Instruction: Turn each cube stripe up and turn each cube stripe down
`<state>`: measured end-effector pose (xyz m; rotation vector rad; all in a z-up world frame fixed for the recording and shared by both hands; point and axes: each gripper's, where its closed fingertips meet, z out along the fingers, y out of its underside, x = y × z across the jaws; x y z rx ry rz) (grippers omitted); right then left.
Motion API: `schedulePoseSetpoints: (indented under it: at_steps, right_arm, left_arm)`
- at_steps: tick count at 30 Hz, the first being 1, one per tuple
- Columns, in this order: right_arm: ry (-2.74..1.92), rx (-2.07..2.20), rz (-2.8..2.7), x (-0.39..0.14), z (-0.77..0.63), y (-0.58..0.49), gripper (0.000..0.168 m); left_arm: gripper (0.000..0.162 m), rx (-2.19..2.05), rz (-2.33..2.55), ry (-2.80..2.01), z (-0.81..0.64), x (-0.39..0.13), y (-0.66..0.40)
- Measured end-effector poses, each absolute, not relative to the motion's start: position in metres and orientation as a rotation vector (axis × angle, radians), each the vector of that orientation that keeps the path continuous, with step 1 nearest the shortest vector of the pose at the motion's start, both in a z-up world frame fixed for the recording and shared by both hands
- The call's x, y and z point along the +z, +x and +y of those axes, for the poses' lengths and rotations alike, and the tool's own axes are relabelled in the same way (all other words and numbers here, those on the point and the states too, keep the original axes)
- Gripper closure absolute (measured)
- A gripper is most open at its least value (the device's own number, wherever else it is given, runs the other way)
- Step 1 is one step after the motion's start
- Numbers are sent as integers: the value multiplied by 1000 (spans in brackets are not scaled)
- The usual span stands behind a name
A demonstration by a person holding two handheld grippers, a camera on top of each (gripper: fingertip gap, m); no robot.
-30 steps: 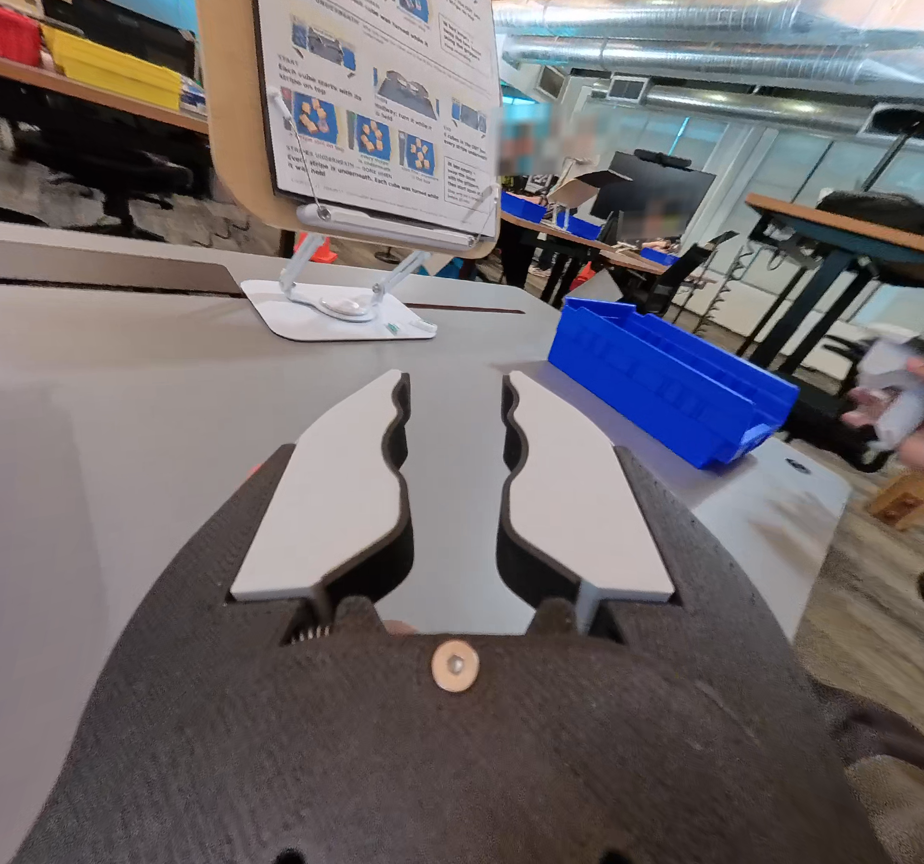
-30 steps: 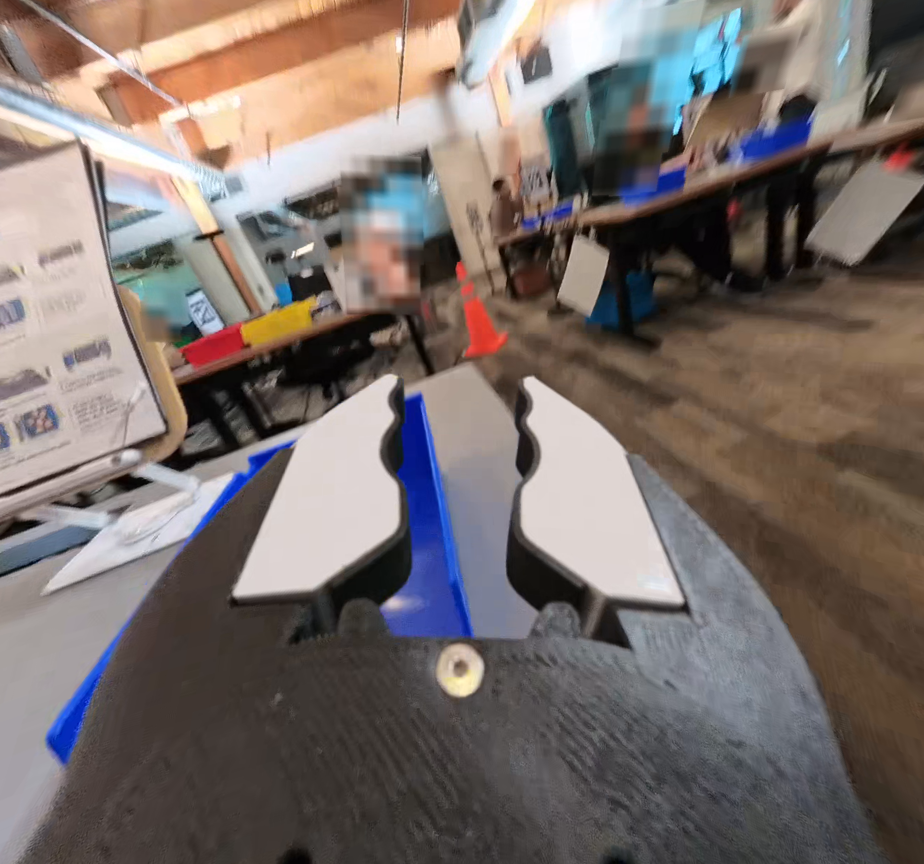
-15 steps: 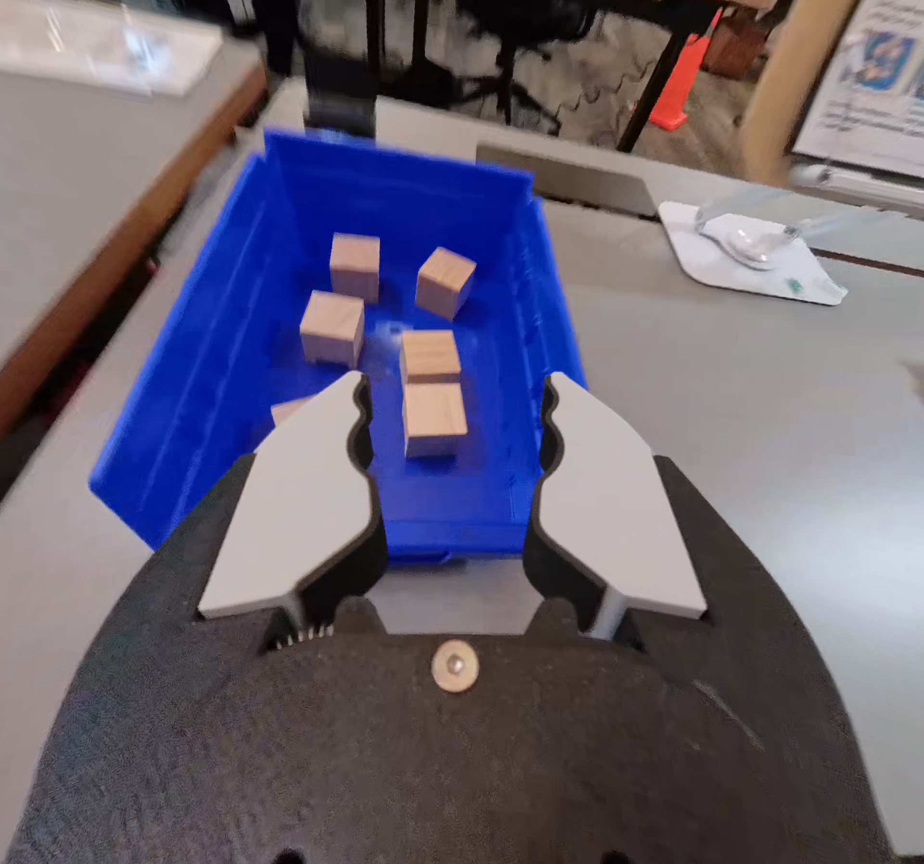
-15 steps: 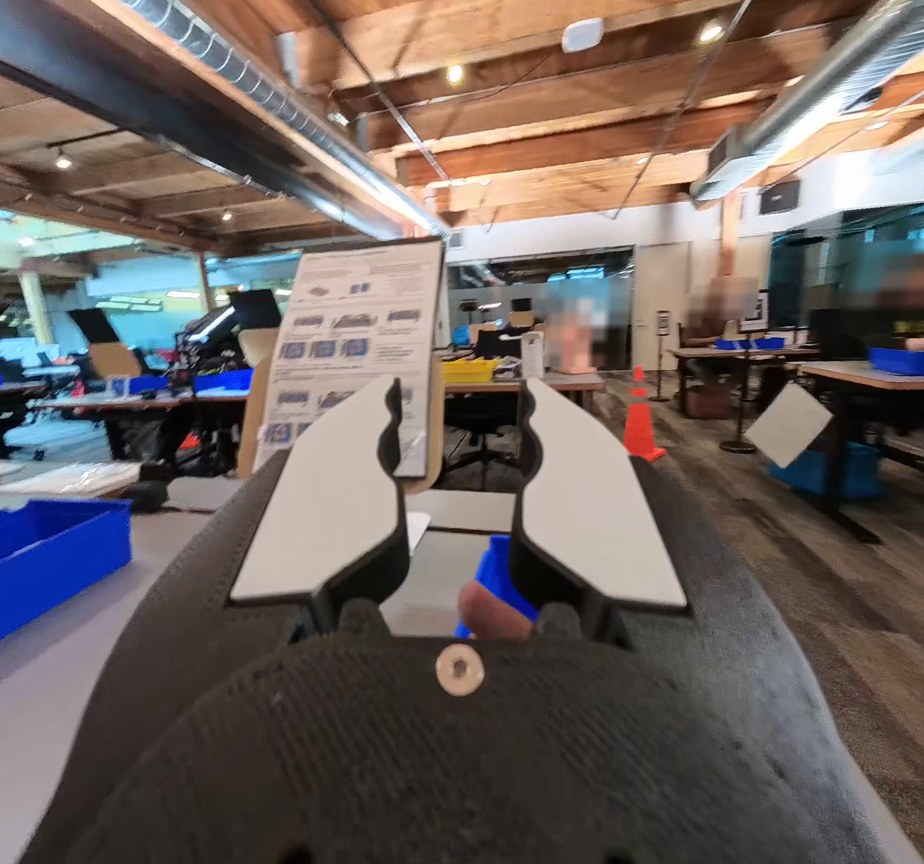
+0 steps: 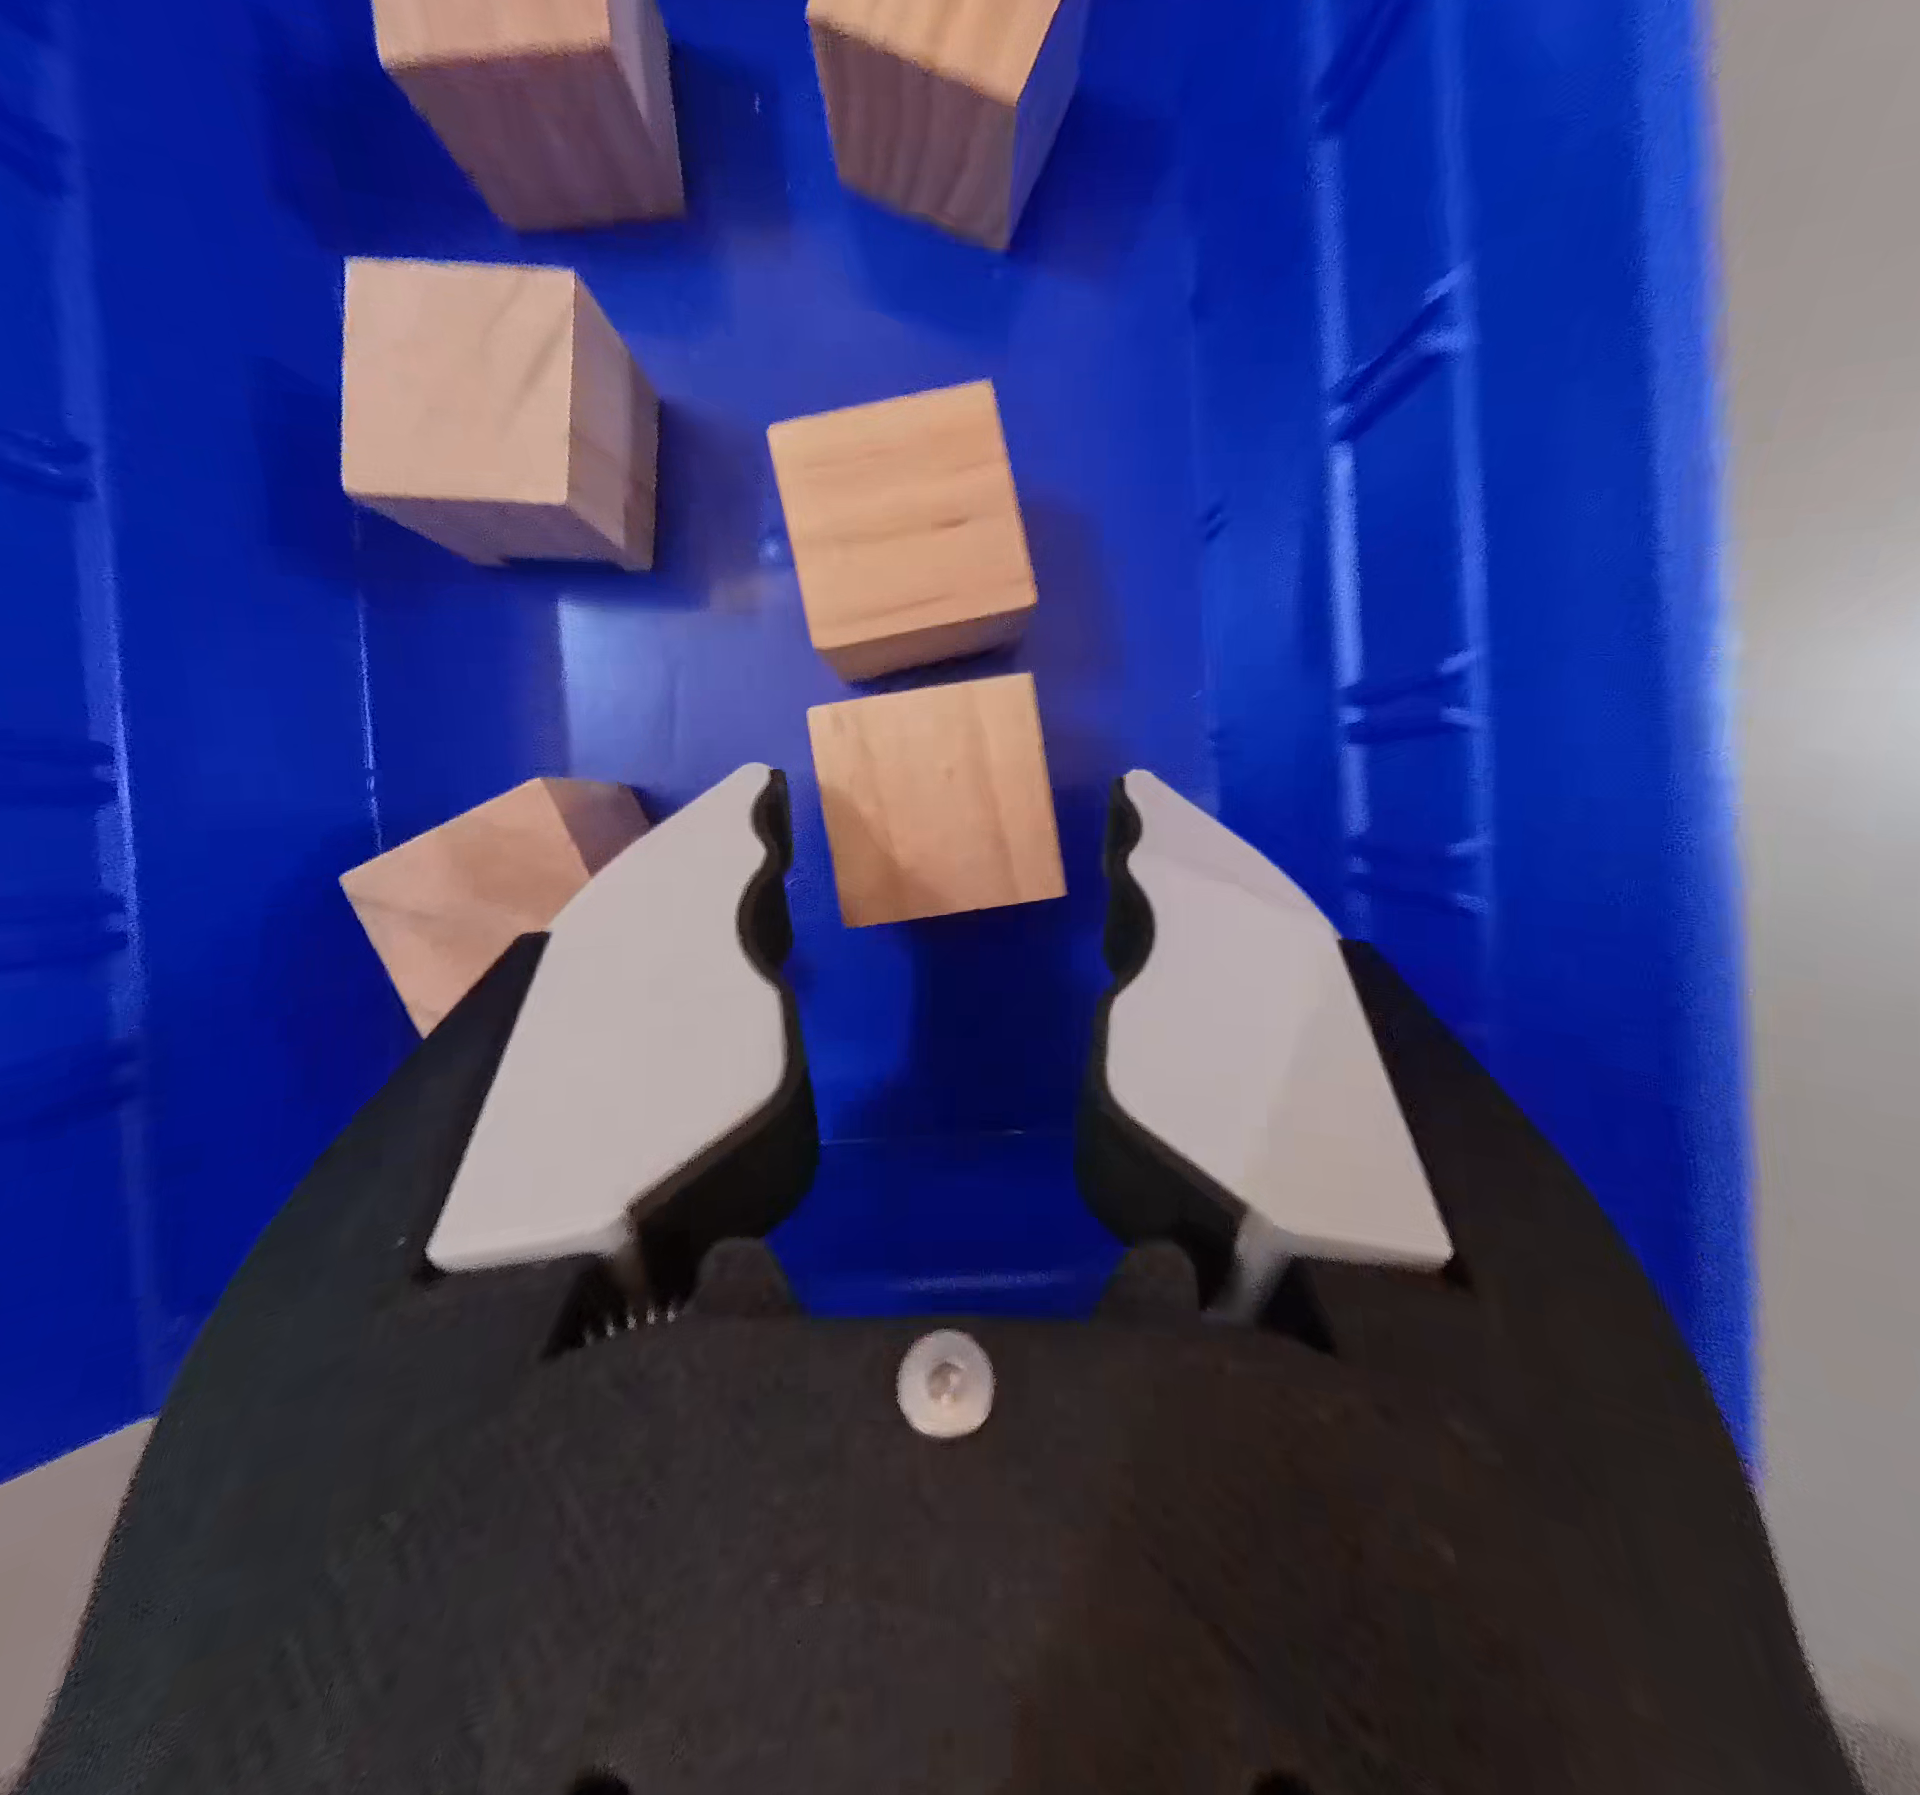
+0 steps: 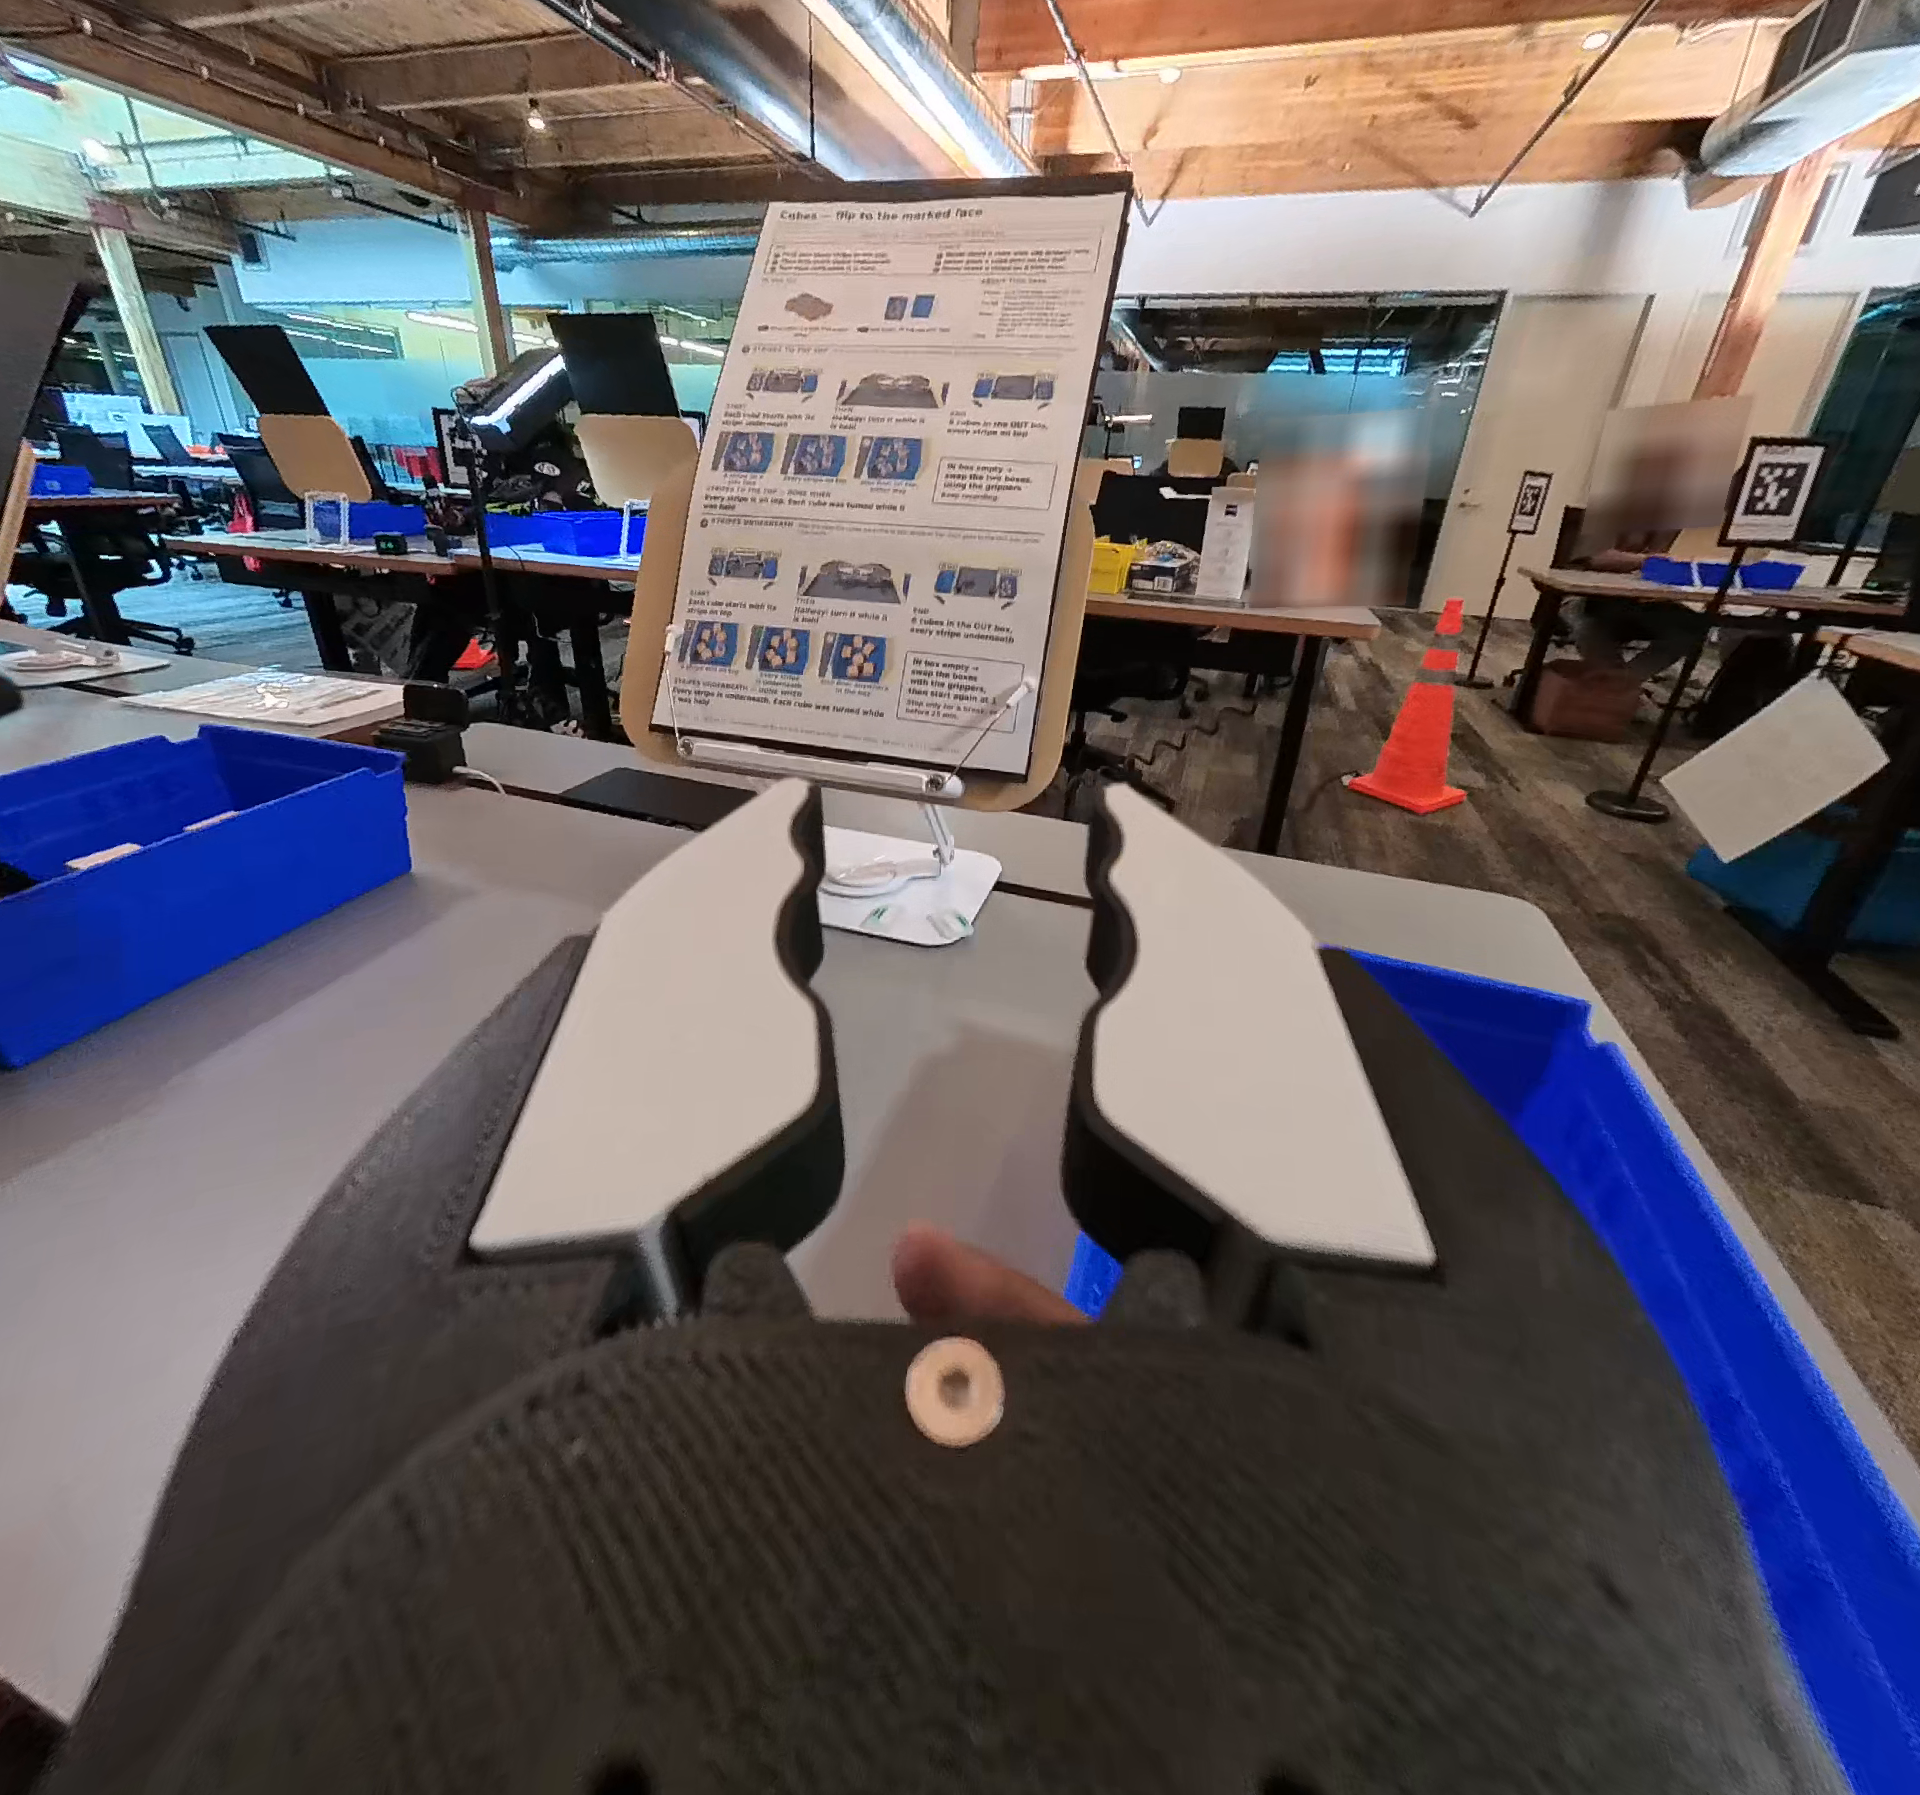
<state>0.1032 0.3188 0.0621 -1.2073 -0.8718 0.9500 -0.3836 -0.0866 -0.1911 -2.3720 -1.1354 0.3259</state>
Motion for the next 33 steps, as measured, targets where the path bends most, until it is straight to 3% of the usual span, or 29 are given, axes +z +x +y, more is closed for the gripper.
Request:
schedulePoseSetpoints:
  at_steps: [3, 6, 11, 14, 17, 27, 33]
  right_arm:
    - [-1212, 937, -868, 63, 319, 109, 119]
    - [-1203, 936, -860, 68, 317, 113, 119]
    - [-1178, 1000, -858, 80, 302, 109, 119]
    - [-1152, 1054, -875, 86, 285, 98, 118]
    - [-1089, 1117, -881, 94, 259, 83, 115]
    - [-884, 1276, -1106, 62, 147, 11, 104]
    - [-1230, 1865, -858, 20, 147, -9, 90]
  left_arm:
    - [116, 320, -1147, -2383, -91, -195, -387]
    - [115, 316, -1164, -2220, -92, -164, -396]
    - [118, 279, -955, -1668, -85, -18, -384]
    - [118, -64, -658, -1323, -56, 76, -322]
    - [119, -469, -404, -1136, -22, 125, -253]
    - [119, -1444, -170, -898, 102, 107, -92]
    - [119, -1313, -191, -949, 146, 34, -50]
